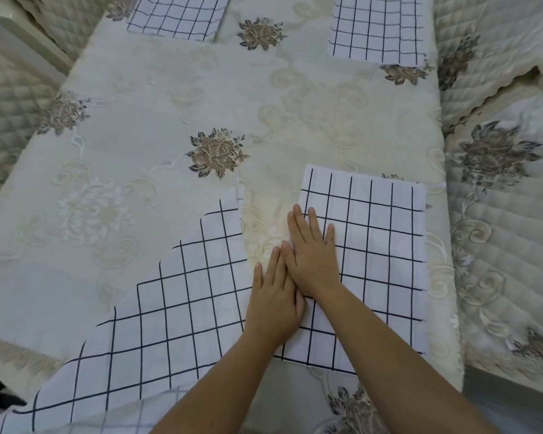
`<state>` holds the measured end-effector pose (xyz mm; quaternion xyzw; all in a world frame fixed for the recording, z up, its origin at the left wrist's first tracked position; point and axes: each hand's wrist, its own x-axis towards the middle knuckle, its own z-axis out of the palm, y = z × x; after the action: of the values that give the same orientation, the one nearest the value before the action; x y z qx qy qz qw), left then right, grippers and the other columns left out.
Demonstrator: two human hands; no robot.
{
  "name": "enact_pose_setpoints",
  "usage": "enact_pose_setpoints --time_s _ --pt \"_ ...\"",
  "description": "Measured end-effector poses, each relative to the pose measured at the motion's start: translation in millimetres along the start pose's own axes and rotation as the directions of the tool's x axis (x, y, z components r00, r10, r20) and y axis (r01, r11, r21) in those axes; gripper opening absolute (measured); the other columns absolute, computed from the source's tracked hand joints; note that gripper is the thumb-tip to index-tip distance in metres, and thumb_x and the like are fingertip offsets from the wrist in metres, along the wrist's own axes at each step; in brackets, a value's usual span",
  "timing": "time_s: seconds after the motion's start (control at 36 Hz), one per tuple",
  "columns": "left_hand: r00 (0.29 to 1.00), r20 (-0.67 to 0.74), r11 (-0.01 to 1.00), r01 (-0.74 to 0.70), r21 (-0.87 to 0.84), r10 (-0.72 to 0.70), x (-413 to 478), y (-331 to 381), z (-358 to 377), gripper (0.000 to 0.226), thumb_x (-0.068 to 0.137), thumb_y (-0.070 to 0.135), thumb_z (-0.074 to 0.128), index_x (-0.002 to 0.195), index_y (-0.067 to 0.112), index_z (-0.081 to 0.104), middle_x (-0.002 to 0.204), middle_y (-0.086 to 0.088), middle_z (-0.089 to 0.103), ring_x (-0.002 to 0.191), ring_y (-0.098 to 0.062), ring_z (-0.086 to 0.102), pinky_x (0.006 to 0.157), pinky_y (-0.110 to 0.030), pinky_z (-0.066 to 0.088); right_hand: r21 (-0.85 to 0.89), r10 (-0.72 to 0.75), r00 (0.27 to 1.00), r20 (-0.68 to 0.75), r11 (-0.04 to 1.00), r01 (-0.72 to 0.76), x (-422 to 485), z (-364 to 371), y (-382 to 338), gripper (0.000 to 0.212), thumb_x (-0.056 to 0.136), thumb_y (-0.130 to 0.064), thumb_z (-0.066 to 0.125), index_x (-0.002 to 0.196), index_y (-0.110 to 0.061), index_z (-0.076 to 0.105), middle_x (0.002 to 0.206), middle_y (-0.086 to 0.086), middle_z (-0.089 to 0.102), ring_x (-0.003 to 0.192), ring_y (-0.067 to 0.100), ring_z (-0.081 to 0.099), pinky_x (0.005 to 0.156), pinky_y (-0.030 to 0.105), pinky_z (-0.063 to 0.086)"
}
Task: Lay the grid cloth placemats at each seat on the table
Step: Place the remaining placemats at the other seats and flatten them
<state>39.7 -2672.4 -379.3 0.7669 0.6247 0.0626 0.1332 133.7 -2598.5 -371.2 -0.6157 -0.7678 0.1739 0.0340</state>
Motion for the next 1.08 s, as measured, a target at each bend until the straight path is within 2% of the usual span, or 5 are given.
enact_pose_setpoints --time_s 0.36,0.58,0.75,0.86,1.08 --pt "1.000 -0.014 1.000 0.026 0.007 -0.026 0.8 1.3 -3.2 0.064 0.080 0.030 0.039 0.138 0.003 0.043 0.146 -0.013 0.040 0.138 -0.023 0.026 0.109 -0.051 0.028 -0.099 0.019 1.000 0.008 0.995 -0.018 47.9 -9.1 11.1 0.071 0.086 -0.047 0.000 0.150 -0.016 0.007 0.159 -0.001 0.004 0.147 0.026 0.001 0.115 0.053 0.006" --pt "0.999 0.018 0.999 0.027 0.034 -0.027 1.8 1.6 -2.8 0.064 0.079 0.030 0.040 0.137 0.003 0.044 0.146 -0.013 0.039 0.138 -0.024 0.025 0.106 -0.054 0.028 -0.144 0.046 0.997 -0.062 0.988 -0.055 71.0 -12.4 16.8 0.056 0.092 -0.041 0.027 0.141 -0.016 0.041 0.148 0.005 0.040 0.135 0.034 0.038 0.098 0.066 0.033" --pt "1.000 0.009 0.999 0.027 0.038 -0.027 2.1 1.9 -3.4 0.064 0.078 0.030 0.040 0.136 0.004 0.045 0.145 -0.013 0.041 0.138 -0.024 0.026 0.105 -0.054 0.030 -0.101 0.070 0.993 -0.100 0.992 -0.080 75.6 -16.2 19.7 0.060 0.094 -0.045 0.022 0.144 -0.013 0.034 0.149 0.006 0.037 0.136 0.032 0.038 0.099 0.064 0.033" --pt "1.000 0.008 0.999 0.023 0.029 -0.023 1.9 1.1 -3.0 0.065 0.078 0.031 0.040 0.137 0.005 0.040 0.146 -0.012 0.040 0.138 -0.024 0.026 0.106 -0.053 0.030 -0.025 0.108 0.990 -0.087 0.994 -0.111 74.2 -20.4 26.6 0.069 0.092 -0.052 0.007 0.149 -0.014 0.016 0.156 0.003 0.019 0.144 0.028 0.019 0.111 0.057 0.019" --pt "1.000 0.001 1.000 0.019 0.000 -0.019 1.0 1.5 -3.5 0.066 0.079 0.030 0.039 0.139 0.004 0.032 0.147 -0.014 0.038 0.139 -0.024 0.023 0.110 -0.045 0.018 -0.054 0.211 0.969 -0.125 0.974 -0.219 53.8 -28.3 75.3 0.067 0.092 -0.047 0.011 0.146 -0.010 0.026 0.155 0.007 0.023 0.142 0.033 0.022 0.109 0.059 0.022"
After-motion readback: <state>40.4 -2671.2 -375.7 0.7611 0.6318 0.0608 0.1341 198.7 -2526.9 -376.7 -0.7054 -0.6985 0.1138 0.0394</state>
